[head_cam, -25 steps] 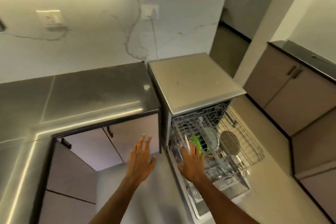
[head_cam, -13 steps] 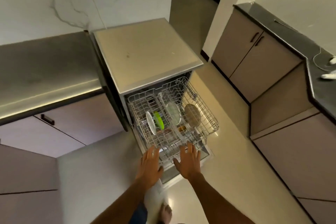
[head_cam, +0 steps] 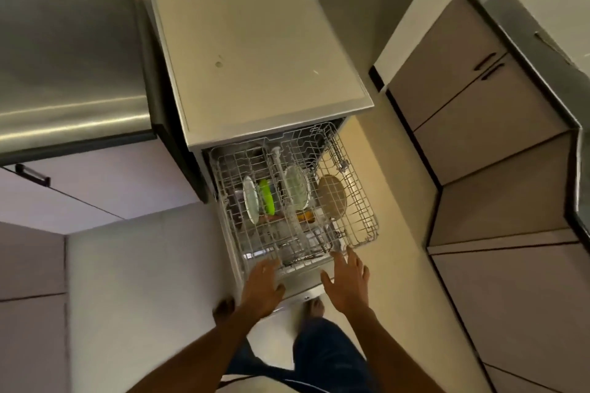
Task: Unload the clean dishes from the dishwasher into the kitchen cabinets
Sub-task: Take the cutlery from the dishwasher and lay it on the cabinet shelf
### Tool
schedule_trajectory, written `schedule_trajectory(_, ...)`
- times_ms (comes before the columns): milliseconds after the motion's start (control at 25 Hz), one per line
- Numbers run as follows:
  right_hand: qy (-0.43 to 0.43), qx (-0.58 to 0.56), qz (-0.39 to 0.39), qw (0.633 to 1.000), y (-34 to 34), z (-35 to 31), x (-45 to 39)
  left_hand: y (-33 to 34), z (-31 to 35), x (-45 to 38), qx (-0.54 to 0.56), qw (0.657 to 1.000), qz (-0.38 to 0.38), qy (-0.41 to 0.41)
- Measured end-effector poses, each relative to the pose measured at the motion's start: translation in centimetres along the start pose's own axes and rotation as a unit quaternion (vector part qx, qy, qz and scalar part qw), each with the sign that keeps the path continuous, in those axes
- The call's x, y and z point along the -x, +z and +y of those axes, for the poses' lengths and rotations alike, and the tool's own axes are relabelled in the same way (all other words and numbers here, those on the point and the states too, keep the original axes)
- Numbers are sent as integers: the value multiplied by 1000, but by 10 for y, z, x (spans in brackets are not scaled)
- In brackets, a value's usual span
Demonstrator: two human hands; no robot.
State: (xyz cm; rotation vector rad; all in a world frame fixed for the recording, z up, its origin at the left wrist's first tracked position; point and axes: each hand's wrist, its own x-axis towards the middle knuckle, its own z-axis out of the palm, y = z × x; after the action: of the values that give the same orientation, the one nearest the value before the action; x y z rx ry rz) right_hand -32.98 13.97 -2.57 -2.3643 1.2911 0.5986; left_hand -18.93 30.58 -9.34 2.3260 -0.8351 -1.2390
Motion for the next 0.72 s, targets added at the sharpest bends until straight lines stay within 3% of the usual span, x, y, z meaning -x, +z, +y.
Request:
schedule_trajectory(160, 32, -136, -24, 990, 7, 31, -47, 13, 14, -24, 126, 986, 6, -114)
schedule_trajectory(320, 153, -256, -144, 943, 12, 52, -112, 36, 29, -49, 221, 942, 43, -249)
schedule_trajectory(400, 249, -332, -198, 888, 34, 74, -151, 64, 41, -64, 316, 889, 43, -328)
schedule_trajectory(560, 344, -456, -202, 796, 120, 124, -216, 118, 80, -92, 419, 806, 60, -414)
schedule_trajectory(720, 384, -577, -150, 705, 64, 82, -200, 131, 101, -123, 571, 666, 172, -448)
